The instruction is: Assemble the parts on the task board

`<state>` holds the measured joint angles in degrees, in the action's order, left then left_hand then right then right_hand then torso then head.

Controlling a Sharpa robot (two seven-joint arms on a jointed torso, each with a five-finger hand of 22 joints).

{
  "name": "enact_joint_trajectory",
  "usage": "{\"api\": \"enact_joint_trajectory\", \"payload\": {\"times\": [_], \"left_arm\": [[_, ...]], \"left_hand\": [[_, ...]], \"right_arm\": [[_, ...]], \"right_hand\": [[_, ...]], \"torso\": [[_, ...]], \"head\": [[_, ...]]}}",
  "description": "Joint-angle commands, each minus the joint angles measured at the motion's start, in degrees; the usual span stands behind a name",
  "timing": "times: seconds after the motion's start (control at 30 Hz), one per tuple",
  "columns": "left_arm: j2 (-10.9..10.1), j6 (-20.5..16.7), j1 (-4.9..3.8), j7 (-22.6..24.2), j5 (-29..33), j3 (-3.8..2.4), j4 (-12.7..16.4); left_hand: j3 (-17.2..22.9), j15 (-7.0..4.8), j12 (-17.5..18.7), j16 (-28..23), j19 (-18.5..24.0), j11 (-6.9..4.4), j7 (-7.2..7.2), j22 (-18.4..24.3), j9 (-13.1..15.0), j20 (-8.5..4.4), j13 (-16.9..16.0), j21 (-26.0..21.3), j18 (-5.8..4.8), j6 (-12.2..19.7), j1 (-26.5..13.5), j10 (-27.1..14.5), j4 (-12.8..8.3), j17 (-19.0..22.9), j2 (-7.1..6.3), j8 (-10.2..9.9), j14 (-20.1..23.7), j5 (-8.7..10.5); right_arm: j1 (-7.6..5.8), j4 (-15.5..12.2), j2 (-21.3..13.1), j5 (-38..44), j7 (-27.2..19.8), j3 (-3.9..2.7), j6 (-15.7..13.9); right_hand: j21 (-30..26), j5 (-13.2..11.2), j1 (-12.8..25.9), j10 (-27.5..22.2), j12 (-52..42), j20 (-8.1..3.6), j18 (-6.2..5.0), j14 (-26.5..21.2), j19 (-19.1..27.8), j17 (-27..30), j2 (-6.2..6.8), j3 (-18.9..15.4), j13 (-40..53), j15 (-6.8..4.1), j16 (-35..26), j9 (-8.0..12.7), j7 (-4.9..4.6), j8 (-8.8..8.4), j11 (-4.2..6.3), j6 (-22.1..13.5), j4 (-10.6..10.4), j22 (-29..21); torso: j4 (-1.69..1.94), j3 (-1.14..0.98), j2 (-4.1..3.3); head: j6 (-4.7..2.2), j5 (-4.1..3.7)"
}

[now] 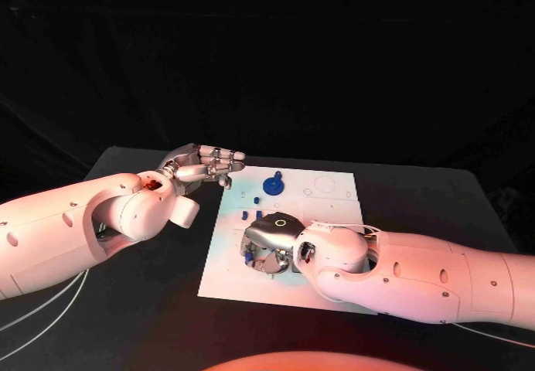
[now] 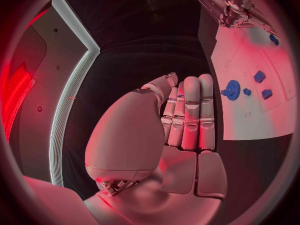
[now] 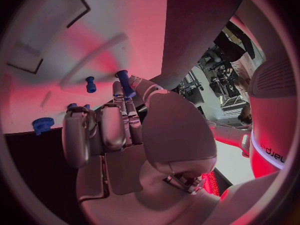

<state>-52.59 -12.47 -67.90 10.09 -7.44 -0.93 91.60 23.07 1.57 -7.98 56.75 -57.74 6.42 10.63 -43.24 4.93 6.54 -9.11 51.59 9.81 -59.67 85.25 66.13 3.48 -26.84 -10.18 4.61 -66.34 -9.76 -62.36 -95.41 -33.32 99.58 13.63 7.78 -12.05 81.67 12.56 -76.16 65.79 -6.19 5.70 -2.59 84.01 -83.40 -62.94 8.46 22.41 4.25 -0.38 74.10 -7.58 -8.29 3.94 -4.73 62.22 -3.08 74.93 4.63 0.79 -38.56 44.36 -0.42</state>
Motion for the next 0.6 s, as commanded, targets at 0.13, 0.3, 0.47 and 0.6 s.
{"api": "enact_joint_trajectory", "payload": {"times": [0.13,0.3,0.47,0.6], "left_arm": [[0.0,1.0,-0.02,0.1,0.3,-0.03,0.1],[0.0,1.1,-0.02,0.0,0.3,-0.03,0.1],[-0.1,1.2,-0.02,-0.1,0.3,0.02,0.1],[-0.2,1.3,-0.02,-0.2,0.3,0.11,0.0]], "left_hand": [[-0.6,0.12,-0.3,-0.3,0.0,-0.09,-0.05,0.1,-0.1,0.25,-0.1,-0.3,0.79,0.3,-0.1,-0.5,0.0,0.1,0.54,-0.1,0.5,-0.06],[-0.6,0.12,-0.3,-0.3,0.0,-0.09,-0.05,0.1,-0.1,0.25,-0.1,-0.3,0.79,0.3,-0.1,-0.5,0.0,0.1,0.54,-0.1,0.5,-0.06],[-0.6,0.12,-0.3,-0.3,0.0,-0.09,-0.05,0.1,-0.1,0.25,-0.1,-0.3,0.79,0.3,-0.1,-0.5,0.0,0.1,0.54,-0.1,0.5,-0.06],[-0.6,0.12,-0.3,-0.3,0.0,-0.09,-0.04,0.1,-0.1,0.25,-0.1,-0.3,0.8,0.3,-0.1,-0.5,0.0,0.1,0.54,-0.1,0.5,-0.06]], "right_arm": [[0.17,-0.1,-0.2,1.2,0.2,0.11,-0.7],[0.21,-0.9,-1.0,1.4,0.1,0.12,-2.9],[0.24,-2.7,-2.8,1.5,-0.1,0.08,-6.3],[0.1,-5.1,-5.7,0.8,-0.6,-0.17,-10.2]], "right_hand": [[-2.0,0.5,0.3,-3.4,0.5,0.71,-0.52,0.8,1.2,1.1,1.65,-2.1,-0.1,0.86,-0.8,0.8,0.26,-0.38,-0.55,-3.2,0.0,5.4],[-3.4,0.7,0.3,-5.6,-0.4,1.04,-0.86,0.3,2.1,2.6,1.58,-4.4,0.1,1.15,-1.7,1.4,0.89,-0.29,-0.92,-5.9,0.2,4.4],[-4.2,1.0,0.1,-6.7,-1.2,1.14,-1.06,0.1,2.6,3.3,1.48,-5.8,0.2,1.23,-2.1,1.5,1.31,-0.28,-1.04,-6.7,0.3,3.7],[-5.2,1.6,0.0,-7.5,-2.1,1.21,-1.3,-0.3,3.2,4.4,1.36,-7.1,0.4,1.28,-2.8,1.6,1.5,-0.22,-1.09,-7.1,0.1,2.9]], "torso": [[0.02,-0.04,-0.02],[0.0,-0.05,-0.01],[-0.05,-0.07,0.01],[-0.08,-0.03,0.06]], "head": [[-0.13,-0.09],[-0.12,-0.08],[-0.16,-0.18],[-0.22,-0.5]]}}
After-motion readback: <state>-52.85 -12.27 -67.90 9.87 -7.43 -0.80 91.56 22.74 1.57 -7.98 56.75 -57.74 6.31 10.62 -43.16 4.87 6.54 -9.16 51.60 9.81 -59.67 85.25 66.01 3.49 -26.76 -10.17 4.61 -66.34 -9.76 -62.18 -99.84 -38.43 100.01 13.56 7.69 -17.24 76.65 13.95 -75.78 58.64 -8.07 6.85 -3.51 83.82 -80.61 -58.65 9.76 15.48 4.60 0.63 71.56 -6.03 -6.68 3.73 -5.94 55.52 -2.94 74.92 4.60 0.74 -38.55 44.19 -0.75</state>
